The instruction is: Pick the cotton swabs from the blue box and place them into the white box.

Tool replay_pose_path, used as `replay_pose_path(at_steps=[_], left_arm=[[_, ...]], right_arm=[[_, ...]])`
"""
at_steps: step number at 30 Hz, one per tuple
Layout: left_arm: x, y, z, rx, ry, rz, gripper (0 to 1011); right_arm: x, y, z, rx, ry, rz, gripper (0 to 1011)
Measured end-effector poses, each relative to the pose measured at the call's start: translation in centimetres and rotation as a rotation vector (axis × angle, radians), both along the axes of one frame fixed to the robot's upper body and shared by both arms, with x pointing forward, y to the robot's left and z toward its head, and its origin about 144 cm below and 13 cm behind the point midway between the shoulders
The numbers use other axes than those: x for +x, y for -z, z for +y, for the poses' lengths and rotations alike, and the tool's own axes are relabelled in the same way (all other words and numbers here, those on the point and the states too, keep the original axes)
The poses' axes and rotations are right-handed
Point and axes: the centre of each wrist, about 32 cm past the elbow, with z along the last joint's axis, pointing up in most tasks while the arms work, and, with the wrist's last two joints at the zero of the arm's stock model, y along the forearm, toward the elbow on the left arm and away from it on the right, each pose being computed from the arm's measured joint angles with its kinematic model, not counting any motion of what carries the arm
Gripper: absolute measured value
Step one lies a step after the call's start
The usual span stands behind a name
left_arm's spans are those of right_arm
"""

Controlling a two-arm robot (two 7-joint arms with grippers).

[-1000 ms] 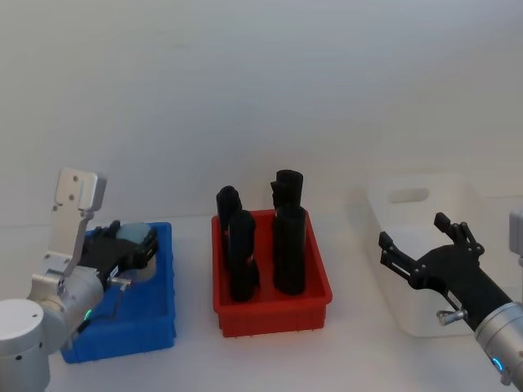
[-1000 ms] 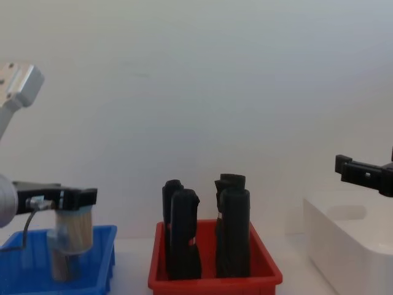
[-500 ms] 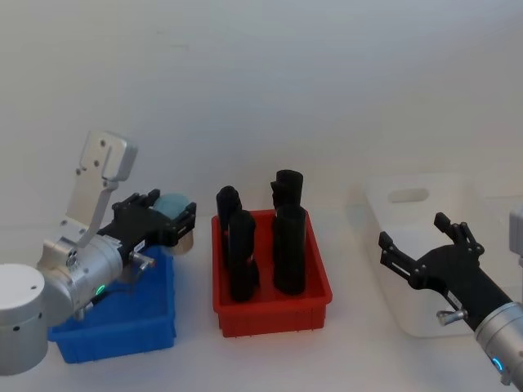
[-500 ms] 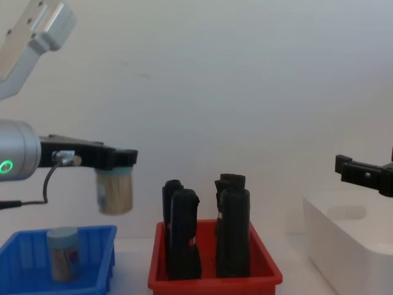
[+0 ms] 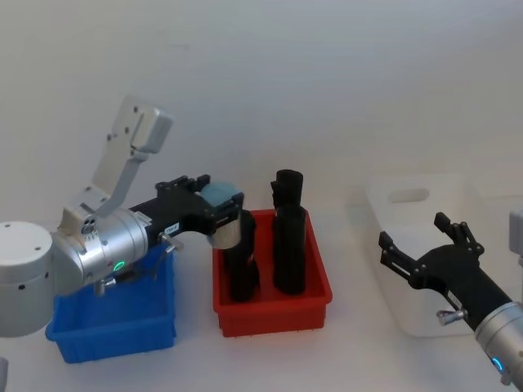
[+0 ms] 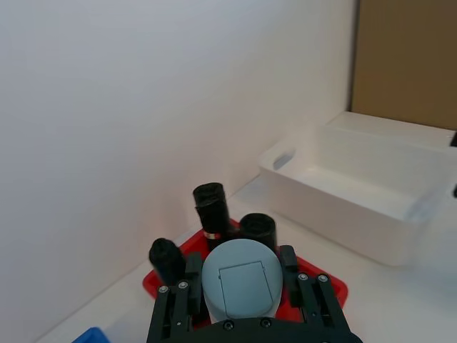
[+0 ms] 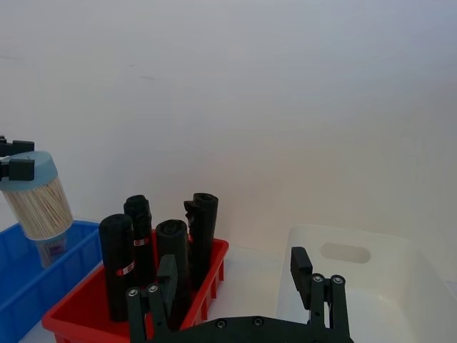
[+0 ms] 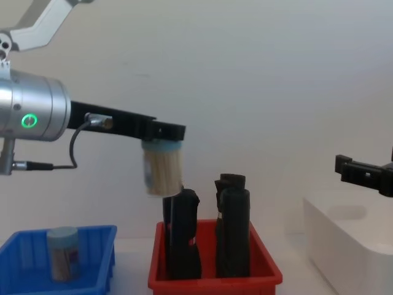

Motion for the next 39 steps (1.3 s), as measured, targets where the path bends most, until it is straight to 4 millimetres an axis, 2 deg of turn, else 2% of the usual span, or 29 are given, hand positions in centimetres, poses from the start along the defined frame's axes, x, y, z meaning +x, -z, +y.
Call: replay_pose_path(at_steps=[16,26,39], left_arm=[[1.4,-2.1,-1.3,-0.044,0.175,0.069,659],[1.7,-2.6,-1.5,-0.054,0.211,0.083,659],[1.8,-2.8,-1.7,-0.059,0.232,0.091,659]], right_arm=[[0.0,0.0,0.0,0.000,0.000,0.000,1001],[0.0,0.0,0.0,-0.004,-0.010,-0.002,1001],[0.6,-0.3,0.2,-0.040,-0.133,-0.015,1001]])
